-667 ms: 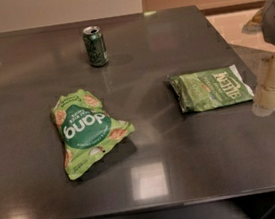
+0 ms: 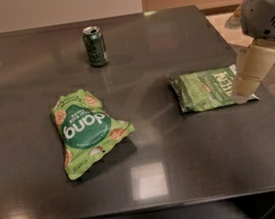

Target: Knock green can over

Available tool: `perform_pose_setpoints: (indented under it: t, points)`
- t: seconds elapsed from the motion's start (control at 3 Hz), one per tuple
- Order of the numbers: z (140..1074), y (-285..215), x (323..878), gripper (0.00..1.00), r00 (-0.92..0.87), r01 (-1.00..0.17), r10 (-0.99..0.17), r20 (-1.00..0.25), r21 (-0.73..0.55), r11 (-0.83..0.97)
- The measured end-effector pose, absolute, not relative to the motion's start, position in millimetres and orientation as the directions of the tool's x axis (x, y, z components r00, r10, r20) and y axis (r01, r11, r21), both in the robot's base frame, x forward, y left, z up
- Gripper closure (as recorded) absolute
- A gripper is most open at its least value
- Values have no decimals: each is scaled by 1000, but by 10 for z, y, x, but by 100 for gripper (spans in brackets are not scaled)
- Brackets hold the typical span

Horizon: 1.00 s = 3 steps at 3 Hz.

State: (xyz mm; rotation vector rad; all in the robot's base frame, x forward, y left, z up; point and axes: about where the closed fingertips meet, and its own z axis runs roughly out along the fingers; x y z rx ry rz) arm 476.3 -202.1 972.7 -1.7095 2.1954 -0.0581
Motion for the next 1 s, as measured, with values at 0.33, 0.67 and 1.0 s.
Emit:
perform_pose_setpoints:
  t: [0.33, 0.67, 1.0]
  points:
    - [9630, -1838, 5033, 0, -180, -933, -934, -307, -247, 261]
    - [9514, -1636, 5301, 0, -163, -933, -912, -377, -241, 266]
    - [9391, -1415, 5621, 0, -145, -935, -890, -432, -235, 266]
